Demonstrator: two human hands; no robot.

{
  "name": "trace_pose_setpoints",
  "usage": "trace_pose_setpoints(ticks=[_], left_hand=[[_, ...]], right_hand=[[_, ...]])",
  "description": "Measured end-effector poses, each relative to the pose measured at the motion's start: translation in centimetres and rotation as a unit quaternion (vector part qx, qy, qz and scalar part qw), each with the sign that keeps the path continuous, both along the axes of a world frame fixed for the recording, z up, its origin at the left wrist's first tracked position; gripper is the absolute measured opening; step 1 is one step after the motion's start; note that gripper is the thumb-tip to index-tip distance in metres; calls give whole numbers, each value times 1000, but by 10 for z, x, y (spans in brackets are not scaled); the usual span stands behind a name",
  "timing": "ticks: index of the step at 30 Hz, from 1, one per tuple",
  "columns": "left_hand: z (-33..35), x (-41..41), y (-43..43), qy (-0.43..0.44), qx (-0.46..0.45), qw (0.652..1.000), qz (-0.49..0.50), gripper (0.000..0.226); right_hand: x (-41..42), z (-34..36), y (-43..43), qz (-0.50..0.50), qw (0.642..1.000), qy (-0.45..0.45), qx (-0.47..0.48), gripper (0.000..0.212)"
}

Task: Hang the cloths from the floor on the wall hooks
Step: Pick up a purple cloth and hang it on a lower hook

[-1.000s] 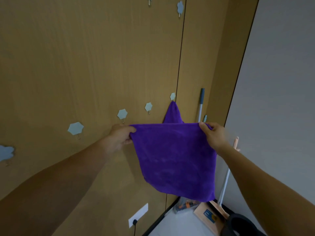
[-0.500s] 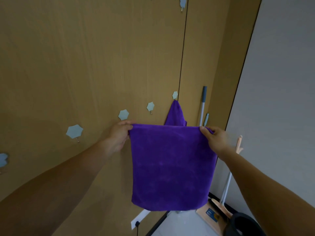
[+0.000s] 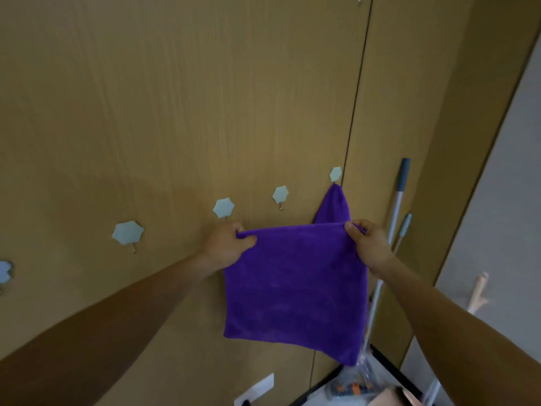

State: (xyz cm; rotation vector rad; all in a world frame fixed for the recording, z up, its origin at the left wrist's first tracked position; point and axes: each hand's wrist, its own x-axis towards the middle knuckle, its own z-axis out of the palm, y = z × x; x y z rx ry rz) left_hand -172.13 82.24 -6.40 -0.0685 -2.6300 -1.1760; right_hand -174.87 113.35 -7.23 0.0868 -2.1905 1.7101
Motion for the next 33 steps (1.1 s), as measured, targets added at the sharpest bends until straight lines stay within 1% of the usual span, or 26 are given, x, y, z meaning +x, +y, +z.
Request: trace_pose_setpoints(ticks=[1,2,4,6,8,10,11,12,14,15,16,17,19,21,23,26,28,29,31,33], left_hand=[[-1,-1,2,25,4,1000,11,29],[-2,-2,4,41,28,999,12,28],[-1,-2,9,40,129,991,-1,25],[0,-4,16,52,218,975,8,21],[3,-7,25,88,239,966,49,25],[7,-13,35,112,193,971,82,34],[7,-17,38,110,161,977,90,34],[8,-17,43,101,140,981,84,29],[10,-22,47,59,117,990,43,2],[11,-26,47,43,81,996,17,19],[14,-27,48,21,41,999,0,29],[14,-32,48,-1,3,1000,-9,29],[18,-41,50,-19,-47,999,-19,21],[18,-50,53,3,-63,998,3,20],[18,-56,58,48,-78,995,44,17],[16,-59,67,123,-133,977,112,14],[11,-63,67,148,-130,972,130,17],[10,-65,66,145,-118,973,132,16],[8,-68,63,124,-89,980,128,13],[7,-71,61,99,-33,987,122,17]], right_hand=[[-9,0,-3,12,1000,4,4,15],[-16,-1,-7,23,1000,8,8,15],[-31,0,-13,40,999,8,6,18],[-44,3,-20,57,998,-9,6,21],[-51,9,-29,81,996,-28,2,21],[-54,15,-39,118,992,-40,-2,24],[-54,17,-43,143,989,-46,3,26],[-54,19,-46,172,984,-53,11,31],[-58,21,-46,238,968,-76,39,38],[-62,21,-45,266,958,-88,53,40],[-67,21,-43,288,951,-97,63,40],[-71,21,-41,301,946,-103,67,39],[-82,20,-42,312,942,-109,61,33],[-92,20,-45,298,948,-97,59,28],[-102,19,-49,268,959,-68,61,29],[-116,20,-55,243,967,-29,70,31],[-124,22,-56,244,966,-30,79,36],[-127,24,-55,246,964,-45,91,41],[-133,29,-50,268,953,-95,105,47],[-138,32,-45,294,942,-135,87,45]])
